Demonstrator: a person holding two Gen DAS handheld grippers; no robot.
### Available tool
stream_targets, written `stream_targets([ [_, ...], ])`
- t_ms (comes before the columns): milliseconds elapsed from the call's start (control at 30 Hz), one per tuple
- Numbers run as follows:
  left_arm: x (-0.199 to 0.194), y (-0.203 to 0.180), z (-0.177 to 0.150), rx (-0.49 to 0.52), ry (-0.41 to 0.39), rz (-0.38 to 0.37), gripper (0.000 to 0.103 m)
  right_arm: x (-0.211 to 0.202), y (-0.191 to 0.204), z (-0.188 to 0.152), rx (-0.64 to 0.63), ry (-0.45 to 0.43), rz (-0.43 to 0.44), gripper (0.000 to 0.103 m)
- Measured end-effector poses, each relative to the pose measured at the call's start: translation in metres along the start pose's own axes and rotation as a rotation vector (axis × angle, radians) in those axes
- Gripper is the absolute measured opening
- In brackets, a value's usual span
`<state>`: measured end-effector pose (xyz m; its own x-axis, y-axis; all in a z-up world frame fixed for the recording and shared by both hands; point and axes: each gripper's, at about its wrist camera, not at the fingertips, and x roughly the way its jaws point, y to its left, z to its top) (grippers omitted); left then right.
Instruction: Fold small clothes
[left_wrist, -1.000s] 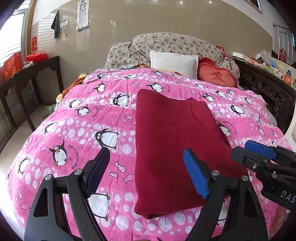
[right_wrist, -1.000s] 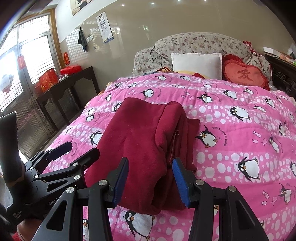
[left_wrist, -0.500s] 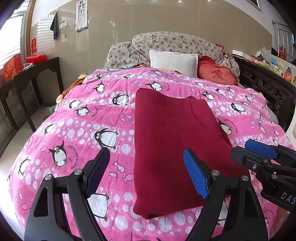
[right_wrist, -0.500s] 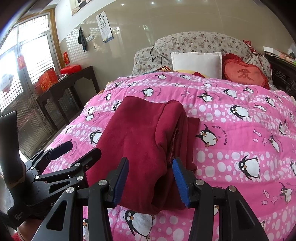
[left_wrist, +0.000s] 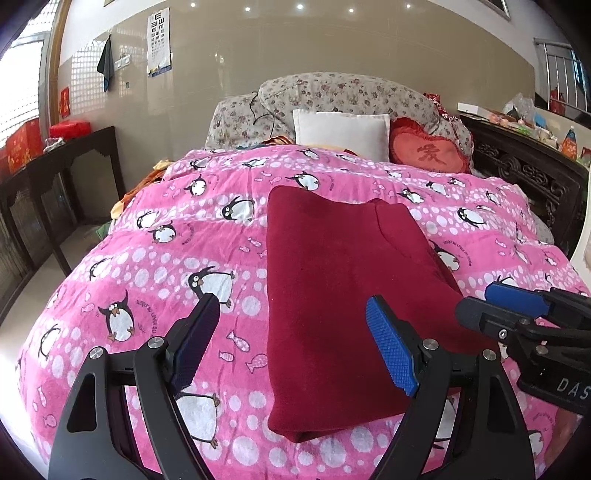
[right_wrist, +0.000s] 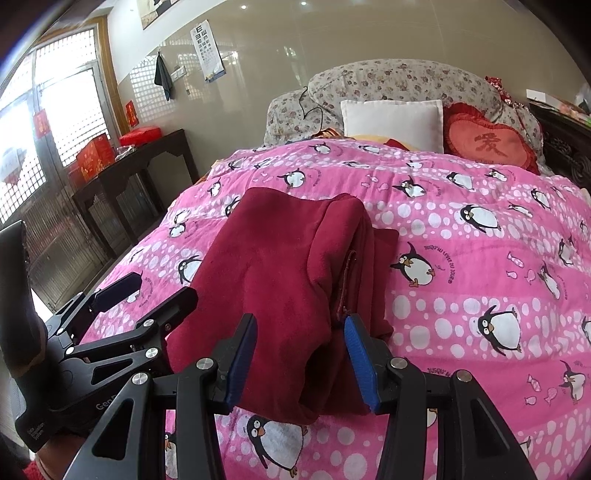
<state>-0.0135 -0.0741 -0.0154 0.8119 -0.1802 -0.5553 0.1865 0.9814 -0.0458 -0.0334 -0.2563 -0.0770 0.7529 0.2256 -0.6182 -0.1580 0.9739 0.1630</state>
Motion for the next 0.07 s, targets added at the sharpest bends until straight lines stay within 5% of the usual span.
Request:
stream_targets([
  [67, 0.0019, 0.0027, 0.0005, -0.009, 0.015, -0.004, 0.082, -0.0010, -0.0019, 0.0009, 0.002, -0.005, -0.002, 0.047],
])
